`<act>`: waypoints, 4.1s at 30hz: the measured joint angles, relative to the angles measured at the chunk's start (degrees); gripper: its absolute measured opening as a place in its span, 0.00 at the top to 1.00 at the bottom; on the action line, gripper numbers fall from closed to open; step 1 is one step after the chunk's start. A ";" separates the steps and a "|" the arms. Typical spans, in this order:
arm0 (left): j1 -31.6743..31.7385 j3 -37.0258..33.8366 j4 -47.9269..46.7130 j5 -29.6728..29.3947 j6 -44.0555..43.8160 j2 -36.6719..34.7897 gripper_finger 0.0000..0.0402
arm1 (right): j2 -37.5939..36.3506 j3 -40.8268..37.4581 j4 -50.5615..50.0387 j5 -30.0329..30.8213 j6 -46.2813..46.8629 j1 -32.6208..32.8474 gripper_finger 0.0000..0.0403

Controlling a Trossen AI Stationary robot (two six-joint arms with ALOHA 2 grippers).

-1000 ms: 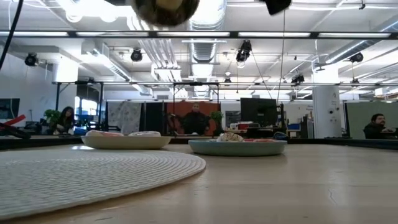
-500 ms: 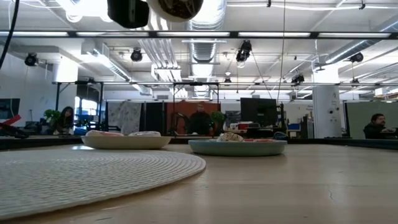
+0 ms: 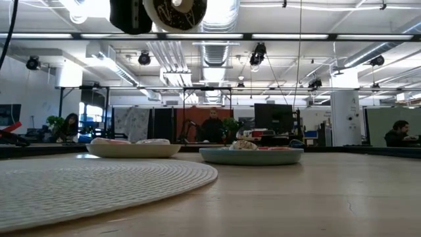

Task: Pick & Place donuts
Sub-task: Put the big brown donut on the brown plate

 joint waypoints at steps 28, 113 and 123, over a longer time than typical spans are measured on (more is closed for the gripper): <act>0.18 0.02 -0.21 -4.06 1.18 -0.06 0.98 | 3.13 1.80 -0.24 -3.80 8.14 -2.14 0.80; -24.46 6.64 -30.17 -77.55 -6.28 -8.62 0.59 | 45.70 37.10 -11.11 -25.88 55.09 -25.96 0.65; -24.46 6.64 -30.34 -77.55 -6.02 -8.63 0.59 | 45.00 39.04 -18.15 -9.06 39.08 -24.37 0.51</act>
